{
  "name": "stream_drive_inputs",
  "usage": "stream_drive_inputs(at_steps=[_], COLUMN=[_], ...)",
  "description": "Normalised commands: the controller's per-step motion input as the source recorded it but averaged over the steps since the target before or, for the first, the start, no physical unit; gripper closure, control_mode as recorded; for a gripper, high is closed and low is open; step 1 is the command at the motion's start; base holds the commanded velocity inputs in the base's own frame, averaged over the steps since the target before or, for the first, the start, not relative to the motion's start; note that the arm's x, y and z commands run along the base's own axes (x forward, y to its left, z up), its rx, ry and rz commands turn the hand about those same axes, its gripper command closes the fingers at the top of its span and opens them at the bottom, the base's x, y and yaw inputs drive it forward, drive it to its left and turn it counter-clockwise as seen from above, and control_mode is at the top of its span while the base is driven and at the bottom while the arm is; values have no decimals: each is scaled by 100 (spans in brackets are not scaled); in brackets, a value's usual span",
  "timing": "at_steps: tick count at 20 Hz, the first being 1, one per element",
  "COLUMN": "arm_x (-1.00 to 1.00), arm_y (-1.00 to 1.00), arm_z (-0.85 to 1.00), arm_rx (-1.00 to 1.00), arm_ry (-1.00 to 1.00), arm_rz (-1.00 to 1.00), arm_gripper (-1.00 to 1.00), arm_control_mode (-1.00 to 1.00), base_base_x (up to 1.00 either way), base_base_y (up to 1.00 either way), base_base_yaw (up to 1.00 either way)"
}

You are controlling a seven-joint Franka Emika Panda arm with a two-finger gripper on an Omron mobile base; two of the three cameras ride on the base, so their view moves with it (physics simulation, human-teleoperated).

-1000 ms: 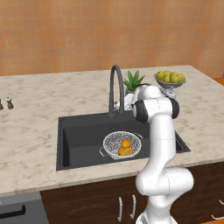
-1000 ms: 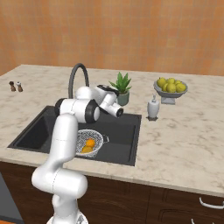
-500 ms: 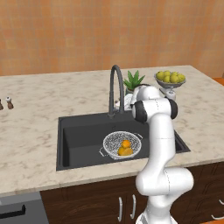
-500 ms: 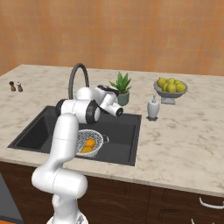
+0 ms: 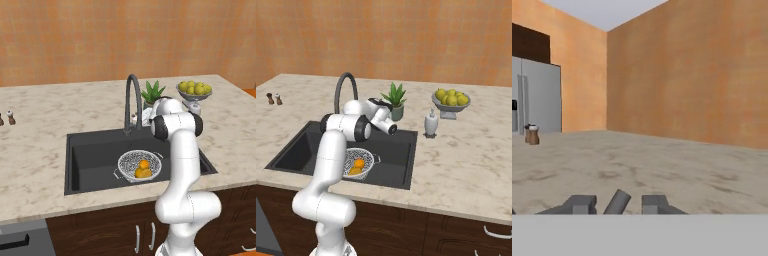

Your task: Put the colander in the sink, put the orange, mango, mango in the colander, and turn on the sink faucet and pour water over the colander.

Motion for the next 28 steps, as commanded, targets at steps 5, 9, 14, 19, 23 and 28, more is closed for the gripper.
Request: stream_drive_inputs(at_steps=[5, 9, 14, 19, 23, 28], arm_x=[6, 3, 0, 0, 0, 0], arm_y=[-63, -68, -74, -85, -93, -98], arm_z=[-17, -21, -24, -26, -28, -26], arm_rx=[0, 0, 0, 0, 0, 0], arm_ry=[0, 0, 0, 0, 0, 0], arm_rz=[-13, -13, -12, -9, -6, -3], arm_gripper=[100, 100, 100, 100, 100, 100], arm_control_mode=[-100, -100, -100, -100, -100, -100], base_base_x=[0, 0, 0, 0, 0, 0], base_base_y=[0, 0, 0, 0, 0, 0], base_base_yaw=[0, 0, 0, 0, 0, 0])
